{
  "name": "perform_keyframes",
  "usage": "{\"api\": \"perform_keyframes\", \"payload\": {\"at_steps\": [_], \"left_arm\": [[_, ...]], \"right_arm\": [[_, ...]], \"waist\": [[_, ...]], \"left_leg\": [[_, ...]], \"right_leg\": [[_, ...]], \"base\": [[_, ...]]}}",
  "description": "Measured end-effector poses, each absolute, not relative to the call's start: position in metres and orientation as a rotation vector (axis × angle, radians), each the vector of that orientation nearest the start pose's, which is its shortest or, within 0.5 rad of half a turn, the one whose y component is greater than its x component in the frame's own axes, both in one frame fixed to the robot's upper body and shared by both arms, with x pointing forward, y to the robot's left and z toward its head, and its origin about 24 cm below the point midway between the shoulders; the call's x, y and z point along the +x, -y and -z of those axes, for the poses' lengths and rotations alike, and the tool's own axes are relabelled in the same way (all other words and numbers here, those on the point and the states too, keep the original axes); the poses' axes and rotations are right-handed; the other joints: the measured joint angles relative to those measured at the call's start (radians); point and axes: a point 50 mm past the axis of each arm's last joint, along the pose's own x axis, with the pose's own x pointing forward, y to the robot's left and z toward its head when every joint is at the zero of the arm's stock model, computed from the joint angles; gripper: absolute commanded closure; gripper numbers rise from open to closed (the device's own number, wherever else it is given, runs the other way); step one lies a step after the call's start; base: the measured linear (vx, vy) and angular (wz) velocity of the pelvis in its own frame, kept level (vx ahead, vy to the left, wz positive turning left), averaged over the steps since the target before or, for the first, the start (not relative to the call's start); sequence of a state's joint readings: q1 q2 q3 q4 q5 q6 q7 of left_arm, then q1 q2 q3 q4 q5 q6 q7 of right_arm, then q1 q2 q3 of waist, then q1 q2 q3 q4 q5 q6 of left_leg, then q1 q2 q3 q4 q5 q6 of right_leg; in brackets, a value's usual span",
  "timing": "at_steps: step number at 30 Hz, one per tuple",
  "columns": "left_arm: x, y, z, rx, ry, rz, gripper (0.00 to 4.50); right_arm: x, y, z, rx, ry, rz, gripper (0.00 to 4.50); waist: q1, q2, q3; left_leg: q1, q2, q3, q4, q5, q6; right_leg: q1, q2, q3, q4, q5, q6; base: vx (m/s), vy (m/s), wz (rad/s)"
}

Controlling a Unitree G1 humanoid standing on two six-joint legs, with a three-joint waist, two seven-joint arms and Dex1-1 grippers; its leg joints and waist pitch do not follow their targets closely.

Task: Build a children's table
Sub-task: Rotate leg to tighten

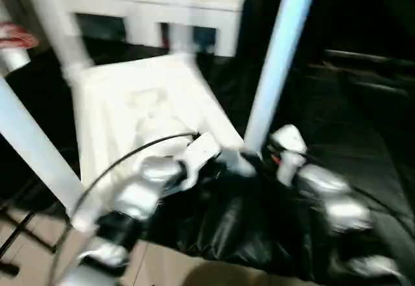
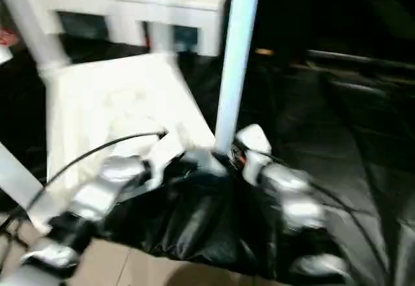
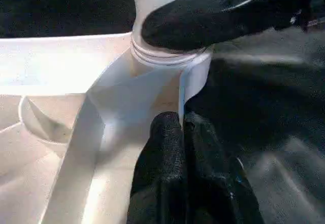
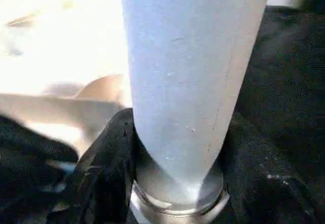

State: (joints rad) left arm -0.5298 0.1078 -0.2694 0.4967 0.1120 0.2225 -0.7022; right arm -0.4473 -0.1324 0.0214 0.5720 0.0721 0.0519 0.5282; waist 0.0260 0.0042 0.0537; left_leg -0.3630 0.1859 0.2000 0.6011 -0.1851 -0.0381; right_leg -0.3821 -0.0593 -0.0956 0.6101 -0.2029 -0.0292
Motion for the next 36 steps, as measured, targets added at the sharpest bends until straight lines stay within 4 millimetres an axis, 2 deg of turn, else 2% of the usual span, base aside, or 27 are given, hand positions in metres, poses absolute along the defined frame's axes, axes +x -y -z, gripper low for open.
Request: {"api": "perform_keyframes", "payload": {"at_steps": [3,5,9,10,13,17,24,27,29,32,33,36], "left_arm": [[0.318,-0.065,-0.041,0.329,-0.325,0.961,4.50],[0.318,-0.065,-0.041,0.328,-0.324,0.963,4.50],[0.317,-0.065,-0.041,0.328,-0.324,0.971,4.50],[0.317,-0.066,-0.041,0.329,-0.324,0.980,4.50],[0.315,-0.069,-0.043,0.330,-0.321,1.013,4.50],[0.314,-0.073,-0.043,0.333,-0.318,1.043,4.50],[0.304,-0.083,-0.045,0.346,-0.316,1.190,4.50],[0.300,-0.090,-0.045,0.345,-0.325,1.245,4.50],[0.298,-0.094,-0.047,0.356,-0.334,1.288,4.50],[0.294,-0.098,-0.047,0.353,-0.346,1.346,4.50],[0.293,-0.099,-0.048,0.352,-0.350,1.360,4.50],[0.290,-0.102,-0.048,0.347,-0.363,1.398,4.50]], "right_arm": [[0.325,0.125,-0.032,-0.031,-0.202,-0.571,2.48],[0.325,0.125,-0.032,-0.033,-0.195,-0.572,1.78],[0.324,0.126,-0.031,-0.028,-0.193,-0.595,1.74],[0.324,0.128,-0.032,-0.032,-0.195,-0.609,1.40],[0.322,0.135,-0.035,-0.053,-0.205,-0.690,1.32],[0.321,0.141,-0.037,-0.082,-0.216,-0.748,0.93],[0.310,0.161,-0.041,-0.187,-0.292,-0.986,0.93],[0.305,0.165,-0.043,-0.190,-0.310,-1.077,0.93],[0.302,0.164,-0.044,-0.186,-0.317,-1.131,1.19],[0.297,0.166,-0.046,-0.187,-0.325,-1.197,1.29],[0.296,0.166,-0.046,-0.184,-0.328,-1.214,1.50],[0.294,0.166,-0.046,-0.182,-0.340,-1.256,1.60]], "waist": [[0.002,0.001,0.000],[0.003,0.001,-0.001],[0.003,0.001,-0.001],[0.003,0.001,-0.001],[0.007,0.001,-0.001],[0.010,0.001,-0.001],[0.033,0.001,0.000],[0.038,0.001,0.001],[0.038,0.001,0.001],[0.040,0.000,0.001],[0.040,0.000,0.001],[0.040,0.000,0.001]], "left_leg": [[0.000,0.000,0.000,-0.002,0.000,0.000],[0.000,0.000,0.000,-0.004,0.000,0.000],[0.000,0.000,0.000,-0.004,0.000,0.000],[0.000,0.000,0.000,-0.004,0.000,0.000],[-0.001,0.000,0.000,-0.004,0.000,0.000],[-0.002,0.000,0.000,-0.005,0.000,0.000],[-0.005,0.000,0.000,-0.004,0.000,0.000],[-0.005,0.000,0.000,-0.004,-0.001,0.000],[-0.005,0.000,0.000,-0.004,-0.001,0.000],[-0.006,0.000,0.000,-0.004,-0.001,0.001],[-0.006,0.000,0.000,-0.004,-0.001,0.001],[-0.006,0.000,0.000,-0.004,-0.001,0.001]], "right_leg": [[0.000,0.000,0.000,0.000,0.000,0.000],[-0.001,0.000,0.000,0.000,0.001,0.000],[-0.001,0.000,0.000,0.000,0.001,-0.001],[-0.001,0.000,0.000,0.000,0.001,-0.001],[-0.002,0.000,0.000,0.000,0.001,-0.001],[-0.002,0.000,-0.001,0.000,0.003,-0.005],[-0.003,0.000,0.000,-0.001,0.003,-0.005],[-0.003,0.000,0.000,-0.001,0.003,-0.005],[-0.003,0.000,0.000,-0.001,0.003,-0.005],[-0.003,0.000,0.000,-0.001,0.003,-0.004],[-0.003,0.000,0.000,-0.001,0.003,-0.004],[-0.003,0.000,0.000,-0.001,0.003,-0.004]], "base": [[0.000,0.000,0.00],[0.000,0.000,0.00],[0.000,0.000,0.00],[0.000,0.000,0.00],[0.000,0.000,0.00],[0.000,0.000,0.00],[0.000,0.000,0.00],[0.000,0.000,0.00],[0.000,0.000,0.00],[0.000,0.000,0.00],[0.000,0.000,0.00],[0.000,0.000,0.00]]}}
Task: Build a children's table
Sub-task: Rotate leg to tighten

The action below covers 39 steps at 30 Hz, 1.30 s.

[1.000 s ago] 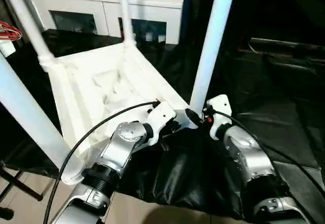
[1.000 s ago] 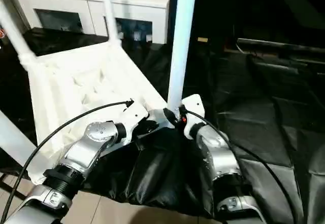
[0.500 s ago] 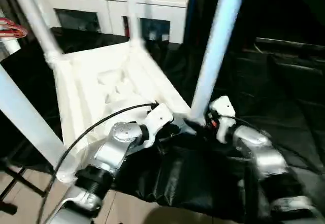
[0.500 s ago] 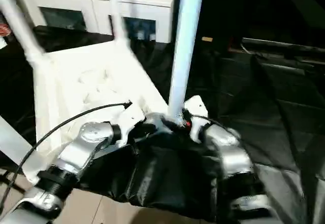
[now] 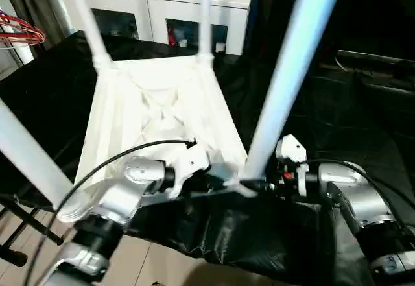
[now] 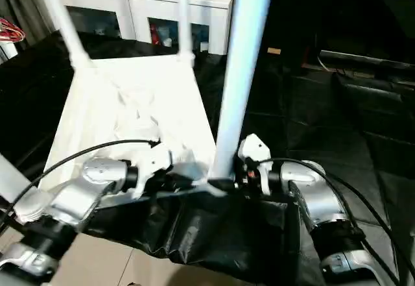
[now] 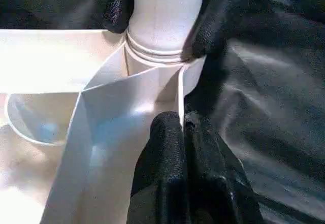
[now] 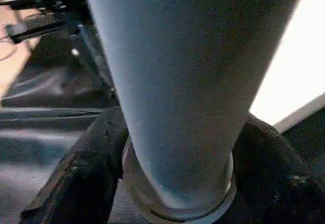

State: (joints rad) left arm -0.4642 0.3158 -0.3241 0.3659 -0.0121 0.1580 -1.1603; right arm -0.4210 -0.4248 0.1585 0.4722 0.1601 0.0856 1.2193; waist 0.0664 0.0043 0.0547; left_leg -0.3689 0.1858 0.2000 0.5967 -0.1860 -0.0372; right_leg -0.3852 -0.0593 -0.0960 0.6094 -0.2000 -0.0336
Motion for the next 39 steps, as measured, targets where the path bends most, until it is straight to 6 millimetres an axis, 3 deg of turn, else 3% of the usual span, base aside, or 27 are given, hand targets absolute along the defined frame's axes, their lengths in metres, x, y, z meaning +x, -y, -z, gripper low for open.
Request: {"api": "perform_keyframes", "payload": {"at_steps": [5,15,17,24,27,30,36,38,39], "left_arm": [[0.288,-0.106,-0.048,0.343,-0.381,1.429,4.50],[0.284,-0.103,-0.047,0.328,-0.385,1.451,4.50],[0.286,-0.099,-0.046,0.334,-0.375,1.416,4.50],[0.301,-0.080,-0.042,0.324,-0.357,1.203,4.50],[0.306,-0.071,-0.042,0.312,-0.354,1.105,4.50],[0.312,-0.062,-0.042,0.318,-0.345,1.021,4.50],[0.313,-0.056,-0.043,0.347,-0.326,0.990,4.50],[0.312,-0.055,-0.043,0.354,-0.319,0.998,4.50],[0.312,-0.055,-0.043,0.357,-0.317,1.001,4.50]], "right_arm": [[0.290,0.168,-0.048,-0.189,-0.352,-1.308,1.99],[0.282,0.167,-0.045,-0.140,-0.360,-1.331,2.11],[0.282,0.166,-0.041,-0.105,-0.346,-1.271,2.12],[0.300,0.154,-0.036,-0.048,-0.232,-0.920,2.14],[0.309,0.144,-0.033,-0.039,-0.209,-0.757,2.45],[0.318,0.132,-0.032,-0.027,-0.190,-0.592,2.47],[0.323,0.126,-0.033,-0.030,-0.162,-0.514,2.47],[0.322,0.129,-0.033,-0.022,-0.161,-0.528,1.84],[0.322,0.130,-0.033,-0.012,-0.160,-0.534,1.84]], "waist": [[0.005,0.000,0.000],[0.018,0.000,0.000],[0.019,0.000,0.000],[-0.013,-0.003,-0.001],[-0.028,-0.004,-0.002],[-0.042,-0.004,-0.002],[-0.043,-0.004,-0.002],[-0.038,-0.004,-0.002],[-0.037,-0.004,-0.002]], "left_leg": [[0.000,0.000,0.000,0.000,0.000,0.000],[0.000,0.000,0.000,0.000,0.000,0.000],[0.001,0.000,0.000,0.000,0.000,0.000],[0.006,0.000,0.000,0.003,0.001,-0.001],[0.006,0.000,0.000,0.003,0.001,-0.001],[0.005,0.000,0.000,0.003,0.001,-0.001],[0.004,0.000,0.000,-0.001,0.001,-0.002],[0.004,0.000,0.000,-0.001,0.001,-0.002],[0.004,0.000,0.000,-0.002,0.001,-0.002]], "right_leg": [[0.000,0.000,0.000,0.000,0.000,0.000],[0.000,0.000,0.000,0.000,0.000,0.000],[0.001,0.000,0.000,0.000,0.000,0.000],[0.003,0.000,0.000,0.000,-0.003,0.005],[0.003,0.000,0.000,0.000,-0.003,0.005],[0.002,0.000,0.000,0.000,-0.003,0.005],[0.001,0.000,0.000,0.000,-0.003,0.005],[0.001,0.000,0.000,0.000,-0.003,0.005],[0.001,0.000,0.000,0.000,-0.003,0.005]], "base": [[0.000,0.000,0.00],[0.000,0.000,0.00],[0.000,0.000,0.00],[0.000,0.000,0.00],[0.000,0.000,0.00],[0.000,0.000,0.00],[0.000,0.000,0.00],[0.000,0.000,0.00],[0.000,0.000,0.00]]}}
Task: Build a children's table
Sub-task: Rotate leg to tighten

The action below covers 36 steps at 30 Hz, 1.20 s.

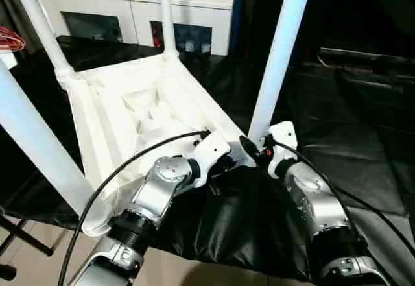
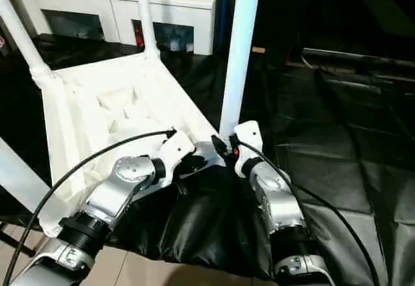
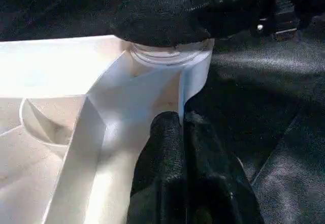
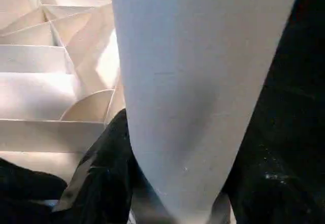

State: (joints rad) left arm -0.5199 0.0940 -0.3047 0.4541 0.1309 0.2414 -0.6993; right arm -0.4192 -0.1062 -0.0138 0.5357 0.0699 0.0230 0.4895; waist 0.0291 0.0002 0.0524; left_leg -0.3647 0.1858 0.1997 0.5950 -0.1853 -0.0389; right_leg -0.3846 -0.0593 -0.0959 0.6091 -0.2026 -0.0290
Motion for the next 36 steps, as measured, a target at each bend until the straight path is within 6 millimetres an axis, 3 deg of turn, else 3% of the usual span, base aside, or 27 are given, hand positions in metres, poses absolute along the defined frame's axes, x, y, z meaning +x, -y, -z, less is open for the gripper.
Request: {"api": "perform_keyframes", "payload": {"at_steps": [6,12,17,25,29,30,36], "left_arm": [[0.311,-0.063,-0.045,0.381,-0.308,1.060,4.50],[0.307,-0.075,-0.046,0.393,-0.305,1.150,4.50],[0.302,-0.084,-0.046,0.390,-0.315,1.239,4.50],[0.298,-0.098,-0.047,0.392,-0.332,1.331,4.50],[0.296,-0.101,-0.047,0.392,-0.336,1.354,4.50],[0.296,-0.102,-0.047,0.392,-0.337,1.356,4.50],[0.296,-0.103,-0.048,0.388,-0.340,1.368,4.50]], "right_arm": [[0.314,0.142,-0.036,-0.058,-0.175,-0.700,1.35],[0.308,0.156,-0.042,-0.109,-0.225,-0.904,1.35],[0.301,0.168,-0.048,-0.152,-0.273,-1.073,1.35],[0.297,0.172,-0.052,-0.178,-0.312,-1.193,2.06],[0.297,0.172,-0.053,-0.181,-0.323,-1.224,2.18],[0.296,0.172,-0.053,-0.181,-0.323,-1.226,2.40],[0.296,0.171,-0.054,-0.181,-0.326,-1.243,2.53]], "waist": [[0.006,0.001,0.001],[0.008,0.002,0.001],[0.022,0.002,0.001],[0.032,0.002,0.001],[0.035,0.001,0.001],[0.035,0.001,0.001],[0.036,0.001,0.001]], "left_leg": [[0.000,0.000,0.000,-0.001,0.000,0.000],[-0.001,0.000,0.000,-0.001,0.000,0.000],[-0.001,0.000,0.000,-0.001,0.000,0.000],[-0.002,0.000,0.000,-0.001,0.000,0.000],[-0.002,0.000,0.000,-0.001,0.000,0.000],[-0.002,0.000,0.000,-0.001,0.000,0.000],[-0.002,0.000,0.000,-0.001,0.000,0.000]], "right_leg": [[0.000,0.000,0.000,0.000,0.000,0.000],[-0.001,0.000,0.000,0.000,0.000,0.000],[-0.001,0.000,0.000,0.000,0.002,-0.004],[-0.001,0.000,0.000,0.000,0.002,-0.004],[-0.001,0.000,0.000,0.000,0.003,-0.004],[-0.001,0.000,0.000,0.000,0.003,-0.005],[-0.001,0.000,0.000,0.000,0.003,-0.005]], "base": [[0.000,0.000,0.00],[0.000,0.000,0.00],[0.000,0.000,0.00],[0.000,0.000,0.00],[0.000,0.000,0.00],[0.000,0.000,0.00],[0.000,0.000,0.00]]}}
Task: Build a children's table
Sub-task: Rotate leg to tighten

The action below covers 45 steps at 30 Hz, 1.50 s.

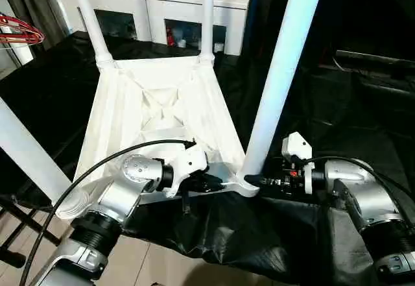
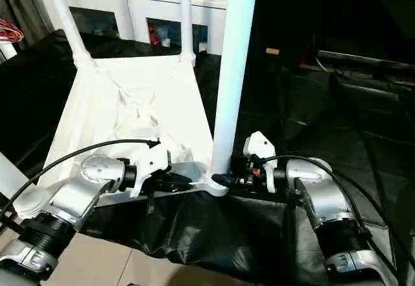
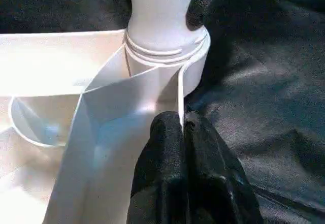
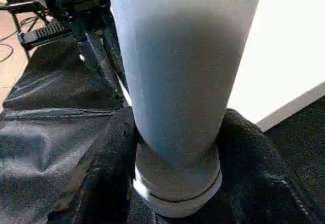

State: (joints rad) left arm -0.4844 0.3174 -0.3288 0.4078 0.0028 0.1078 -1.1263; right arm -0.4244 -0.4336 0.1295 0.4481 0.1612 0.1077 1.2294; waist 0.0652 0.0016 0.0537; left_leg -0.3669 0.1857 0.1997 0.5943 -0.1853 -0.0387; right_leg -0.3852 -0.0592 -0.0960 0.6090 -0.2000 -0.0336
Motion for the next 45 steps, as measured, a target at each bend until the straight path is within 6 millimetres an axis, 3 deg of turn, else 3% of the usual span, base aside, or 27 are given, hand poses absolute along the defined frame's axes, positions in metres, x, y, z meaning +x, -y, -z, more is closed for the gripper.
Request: {"api": "perform_keyframes", "payload": {"at_steps": [8,13,19,22,23,24,29,32,34,45], "left_arm": [[0.297,-0.096,-0.044,0.382,-0.334,1.325,4.50],[0.306,-0.086,-0.040,0.371,-0.338,1.148,4.50],[0.316,-0.070,-0.039,0.353,-0.346,0.980,4.50],[0.319,-0.063,-0.041,0.361,-0.340,0.939,4.50],[0.320,-0.063,-0.041,0.364,-0.337,0.932,4.50],[0.320,-0.063,-0.041,0.368,-0.335,0.926,4.50],[0.320,-0.063,-0.043,0.376,-0.326,0.938,4.50],[0.319,-0.065,-0.045,0.382,-0.322,0.964,4.50],[0.318,-0.069,-0.046,0.387,-0.319,0.999,4.50],[0.309,-0.087,-0.048,0.382,-0.324,1.185,4.50]], "right_arm": [[0.289,0.171,-0.047,-0.140,-0.307,-1.157,2.54],[0.303,0.153,-0.034,-0.088,-0.257,-0.881,2.55],[0.321,0.128,-0.031,-0.023,-0.232,-0.610,2.56],[0.325,0.122,-0.032,-0.011,-0.225,-0.540,2.56],[0.326,0.121,-0.032,-0.001,-0.221,-0.531,2.00],[0.327,0.121,-0.033,0.011,-0.216,-0.524,2.00],[0.327,0.120,-0.035,0.046,-0.204,-0.539,1.39],[0.324,0.124,-0.036,0.041,-0.197,-0.594,1.29],[0.322,0.131,-0.037,0.003,-0.203,-0.662,0.93],[0.313,0.154,-0.045,-0.113,-0.259,-0.955,0.89]], "waist": [[0.019,-0.002,-0.001],[-0.020,-0.003,-0.002],[-0.057,-0.003,-0.002],[-0.063,-0.003,-0.002],[-0.064,-0.003,-0.002],[-0.064,-0.003,-0.002],[-0.061,-0.003,-0.002],[-0.058,-0.003,-0.002],[-0.057,-0.002,-0.002],[-0.018,-0.001,-0.001]], "left_leg": [[0.003,0.000,0.000,0.000,0.000,0.000],[0.013,0.000,0.000,0.003,0.001,-0.001],[0.012,-0.001,-0.006,0.001,0.001,-0.001],[0.009,-0.003,-0.005,0.001,-0.001,0.001],[0.009,-0.003,-0.005,0.001,-0.001,0.002],[0.008,-0.003,-0.005,0.001,-0.002,0.003],[0.009,-0.004,-0.005,-0.004,-0.002,0.002],[0.008,-0.004,-0.005,-0.006,-0.002,0.002],[0.007,-0.004,-0.005,-0.007,-0.003,0.001],[0.000,-0.003,-0.005,-0.005,-0.003,0.000]], "right_leg": [[0.003,0.000,0.000,0.000,-0.002,0.004],[0.009,0.000,0.000,-0.002,-0.003,0.006],[0.008,0.000,-0.004,-0.016,-0.003,0.006],[0.006,-0.001,-0.002,-0.017,-0.003,0.005],[0.005,-0.001,-0.001,-0.016,-0.002,0.004],[0.004,-0.001,-0.001,-0.016,0.000,0.004],[0.002,0.000,-0.001,-0.015,0.009,0.004],[0.001,0.000,-0.001,-0.014,0.009,0.003],[0.000,0.000,-0.001,-0.015,0.011,-0.001],[-0.004,0.000,-0.001,-0.014,0.012,-0.003]], "base": [[0.000,0.000,0.00],[0.000,0.000,0.00],[-0.006,0.005,-0.03],[0.000,0.000,0.00],[0.000,0.000,0.00],[0.000,0.000,0.00],[0.000,0.000,0.00],[0.000,0.000,0.00],[0.000,0.000,0.00],[0.000,0.000,0.00]]}}
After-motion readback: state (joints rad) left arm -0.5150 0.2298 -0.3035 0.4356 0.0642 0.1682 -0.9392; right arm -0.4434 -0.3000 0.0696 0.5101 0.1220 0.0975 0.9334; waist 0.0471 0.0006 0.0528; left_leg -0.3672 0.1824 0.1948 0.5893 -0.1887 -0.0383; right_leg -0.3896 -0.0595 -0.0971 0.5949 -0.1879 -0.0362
